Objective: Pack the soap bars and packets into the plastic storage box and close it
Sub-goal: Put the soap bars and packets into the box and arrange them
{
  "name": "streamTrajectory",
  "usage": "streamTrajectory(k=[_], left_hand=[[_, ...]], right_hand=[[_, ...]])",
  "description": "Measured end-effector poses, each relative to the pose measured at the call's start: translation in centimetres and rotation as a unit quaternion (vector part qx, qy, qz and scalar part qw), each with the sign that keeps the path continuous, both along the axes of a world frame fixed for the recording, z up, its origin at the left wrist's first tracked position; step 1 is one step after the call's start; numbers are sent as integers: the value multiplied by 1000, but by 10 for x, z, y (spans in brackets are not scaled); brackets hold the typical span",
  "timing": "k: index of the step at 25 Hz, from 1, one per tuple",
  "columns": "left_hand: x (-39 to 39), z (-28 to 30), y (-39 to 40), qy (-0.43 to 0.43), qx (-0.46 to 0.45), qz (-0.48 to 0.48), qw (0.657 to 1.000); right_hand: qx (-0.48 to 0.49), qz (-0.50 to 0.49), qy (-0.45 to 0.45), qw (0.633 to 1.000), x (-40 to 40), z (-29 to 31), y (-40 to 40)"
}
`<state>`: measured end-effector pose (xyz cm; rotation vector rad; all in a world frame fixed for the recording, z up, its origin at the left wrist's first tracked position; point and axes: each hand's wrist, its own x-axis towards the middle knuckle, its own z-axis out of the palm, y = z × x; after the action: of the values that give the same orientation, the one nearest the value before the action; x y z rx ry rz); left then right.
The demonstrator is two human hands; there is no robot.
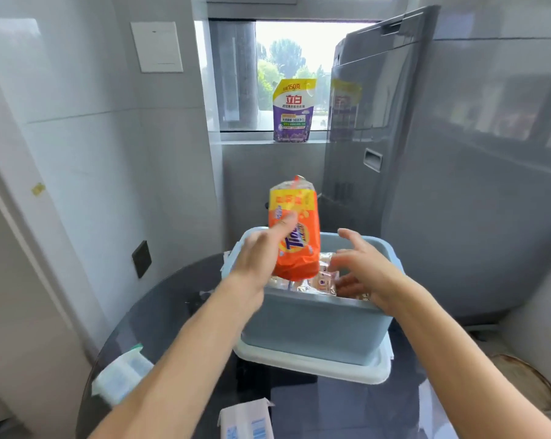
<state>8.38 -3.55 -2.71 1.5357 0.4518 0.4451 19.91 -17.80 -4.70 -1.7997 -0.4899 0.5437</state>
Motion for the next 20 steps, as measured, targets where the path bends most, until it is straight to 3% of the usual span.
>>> streamTrajectory(k=[2,4,9,11,13,15,18,20], left_hand=[[20,-5,-23,44,46,-19,998],[30,-7,-28,90,108,-40,989],[18,-6,-22,96,222,-151,959],[10,-7,-16,116,303,-179,929],[2,-14,-12,156,412,-195,876],[-3,-24,-17,171,521,-186,816],[-6,-36,-26,145,602,-131,774],[-6,-39,-26,136,617,-111,767]], right_hand=[[74,-5,101,992,4,5,-8],[99,5,141,985,9,7,-13],[124,-14,99,987,-5,11,-4],[131,-76,87,985,-8,16,-7],[146,-163,16,976,-1,23,-17],[109,-242,-122,956,5,39,-34],[-92,-258,-328,904,6,54,-38],[-220,-223,-394,864,1,52,-26]])
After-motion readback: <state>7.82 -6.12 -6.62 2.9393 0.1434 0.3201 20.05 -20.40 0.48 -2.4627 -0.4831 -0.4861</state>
